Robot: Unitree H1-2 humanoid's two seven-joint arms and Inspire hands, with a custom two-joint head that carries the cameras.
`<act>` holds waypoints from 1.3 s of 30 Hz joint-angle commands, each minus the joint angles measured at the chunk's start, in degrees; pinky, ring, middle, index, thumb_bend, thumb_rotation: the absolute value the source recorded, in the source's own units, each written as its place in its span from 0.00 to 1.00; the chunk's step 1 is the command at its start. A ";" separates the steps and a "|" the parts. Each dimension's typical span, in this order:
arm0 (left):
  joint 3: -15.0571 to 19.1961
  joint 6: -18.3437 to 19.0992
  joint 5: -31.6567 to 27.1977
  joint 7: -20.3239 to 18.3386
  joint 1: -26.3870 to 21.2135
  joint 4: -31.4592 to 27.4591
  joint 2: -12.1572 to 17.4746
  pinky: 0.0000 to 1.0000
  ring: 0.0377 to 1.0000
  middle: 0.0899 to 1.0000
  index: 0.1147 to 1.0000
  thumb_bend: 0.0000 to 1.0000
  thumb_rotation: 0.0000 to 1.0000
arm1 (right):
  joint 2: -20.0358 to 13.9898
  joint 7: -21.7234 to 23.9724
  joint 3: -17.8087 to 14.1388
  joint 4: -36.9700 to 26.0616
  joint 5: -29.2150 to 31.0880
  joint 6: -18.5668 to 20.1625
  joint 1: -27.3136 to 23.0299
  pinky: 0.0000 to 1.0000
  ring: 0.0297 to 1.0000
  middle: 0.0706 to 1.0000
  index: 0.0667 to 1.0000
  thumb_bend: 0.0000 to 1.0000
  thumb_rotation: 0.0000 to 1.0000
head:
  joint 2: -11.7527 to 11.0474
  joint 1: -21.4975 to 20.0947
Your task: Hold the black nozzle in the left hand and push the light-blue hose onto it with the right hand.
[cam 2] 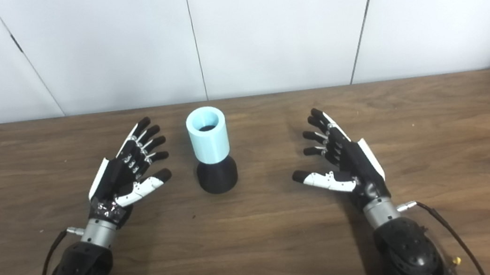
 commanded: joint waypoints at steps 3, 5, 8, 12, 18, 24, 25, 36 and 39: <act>-0.25 -1.15 -0.94 -0.37 1.57 1.41 -0.68 0.78 0.90 0.94 0.97 0.81 0.26 | -0.65 -0.29 -0.40 -1.35 -0.39 -3.50 -0.47 0.72 0.84 0.93 0.93 0.91 0.23 | 0.54 0.41; -0.29 -0.88 -1.03 -0.35 1.71 1.04 -0.84 0.78 0.89 0.94 0.97 0.79 0.23 | -0.78 -0.39 -0.58 -1.40 -0.42 -3.60 -0.22 0.72 0.83 0.93 0.93 0.91 0.23 | 0.57 0.60; -0.21 -0.44 -1.41 -0.19 2.05 0.47 -1.25 0.74 0.88 0.94 0.97 0.78 0.19 | -1.12 -0.57 -1.01 -1.42 -0.43 -3.79 0.35 0.71 0.84 0.93 0.93 0.91 0.22 | 0.48 0.93; -0.31 -0.39 -0.78 0.33 2.49 -0.11 -1.50 0.69 0.86 0.94 0.96 0.76 0.16 | -1.98 -0.90 -1.90 -0.27 -0.92 -5.94 0.70 0.72 0.85 0.93 0.94 0.92 0.25 | 0.09 1.70; -0.55 0.16 -0.35 0.40 2.82 -1.08 -1.27 0.77 0.88 0.93 0.96 0.77 0.19 | -2.22 -0.78 -2.52 0.02 -0.84 -6.46 0.74 0.70 0.83 0.91 0.93 0.96 0.28 | 0.15 1.69; -0.58 0.70 0.01 0.33 3.00 -1.61 -0.78 0.82 0.89 0.93 0.96 0.79 0.22 | -1.78 -0.71 -1.98 -0.52 -0.97 -6.01 0.92 0.71 0.83 0.91 0.92 0.94 0.27 | -0.03 1.92; -0.56 0.66 -0.10 0.23 2.99 -1.59 -0.75 0.82 0.89 0.93 0.96 0.79 0.22 | -1.73 -0.66 -1.90 -0.46 -0.92 -5.93 0.92 0.71 0.83 0.92 0.92 0.93 0.26 | -0.03 1.92; -0.66 0.88 0.42 0.49 3.98 -3.17 -0.59 0.80 0.89 0.93 0.96 0.80 0.24 | -1.10 0.10 -1.80 -2.69 0.96 -4.21 2.04 0.72 0.83 0.93 0.93 0.92 0.23 | -0.41 3.14; -0.55 2.09 0.38 0.65 4.77 -4.69 -0.42 0.81 0.89 0.93 0.97 0.81 0.24 | -1.12 0.11 -1.81 -3.05 1.18 -4.66 2.42 0.72 0.83 0.93 0.93 0.92 0.24 | -0.63 3.28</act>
